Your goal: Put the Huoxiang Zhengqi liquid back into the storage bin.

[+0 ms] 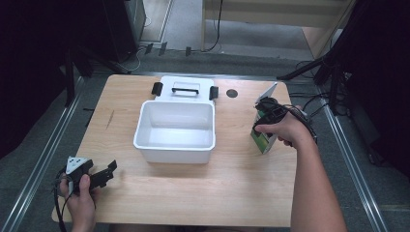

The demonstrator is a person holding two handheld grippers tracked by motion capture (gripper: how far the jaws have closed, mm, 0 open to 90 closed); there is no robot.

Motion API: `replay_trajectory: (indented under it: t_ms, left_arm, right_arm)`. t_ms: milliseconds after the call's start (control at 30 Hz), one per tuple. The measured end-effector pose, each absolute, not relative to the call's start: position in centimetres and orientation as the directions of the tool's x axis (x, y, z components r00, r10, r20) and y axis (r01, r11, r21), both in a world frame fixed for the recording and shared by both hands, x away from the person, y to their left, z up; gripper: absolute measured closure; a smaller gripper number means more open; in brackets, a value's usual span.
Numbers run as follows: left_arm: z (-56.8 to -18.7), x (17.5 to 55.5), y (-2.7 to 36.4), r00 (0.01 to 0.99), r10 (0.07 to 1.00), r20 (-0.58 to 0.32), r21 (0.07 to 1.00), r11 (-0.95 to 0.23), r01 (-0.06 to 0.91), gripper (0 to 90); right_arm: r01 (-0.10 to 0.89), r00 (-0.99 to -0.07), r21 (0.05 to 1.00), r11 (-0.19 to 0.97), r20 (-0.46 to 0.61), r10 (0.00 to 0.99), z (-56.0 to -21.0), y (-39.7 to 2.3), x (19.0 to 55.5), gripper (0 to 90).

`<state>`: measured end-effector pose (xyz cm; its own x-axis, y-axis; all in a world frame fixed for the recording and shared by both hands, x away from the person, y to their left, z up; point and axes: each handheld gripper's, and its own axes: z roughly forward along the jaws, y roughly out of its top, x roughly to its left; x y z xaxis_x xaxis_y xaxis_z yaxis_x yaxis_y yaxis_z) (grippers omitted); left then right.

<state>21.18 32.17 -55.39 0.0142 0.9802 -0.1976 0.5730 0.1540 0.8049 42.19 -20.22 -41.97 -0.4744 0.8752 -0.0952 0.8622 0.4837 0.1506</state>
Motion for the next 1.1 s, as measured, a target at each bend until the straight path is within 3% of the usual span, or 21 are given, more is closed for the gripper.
replay_trajectory:
  t_ms: [267,500,867,1100]
  left_arm:
    - [-55.4,21.2,32.2,0.016,0.979,-0.201,0.805,0.156,0.572,9.6]
    - [-55.4,21.2,32.2,0.017,0.980,-0.199,0.805,0.154,0.573,9.6]
    - [-55.4,21.2,32.2,0.018,0.980,-0.196,0.805,0.150,0.574,9.6]
    - [-55.4,21.2,32.1,0.013,0.980,-0.199,0.805,0.156,0.572,9.6]
  right_arm:
    - [0.882,-0.457,0.105,0.460,-0.053,0.888,-42.5,-19.7,43.4,48.5]
    - [0.877,-0.459,0.126,0.463,-0.062,0.886,-41.2,-20.0,43.4,62.3]
    - [0.835,-0.535,0.118,0.537,-0.052,0.843,-39.9,-20.2,43.0,65.2]
    - [0.690,-0.713,0.134,0.711,-0.038,0.700,-38.5,-19.1,41.9,64.9]
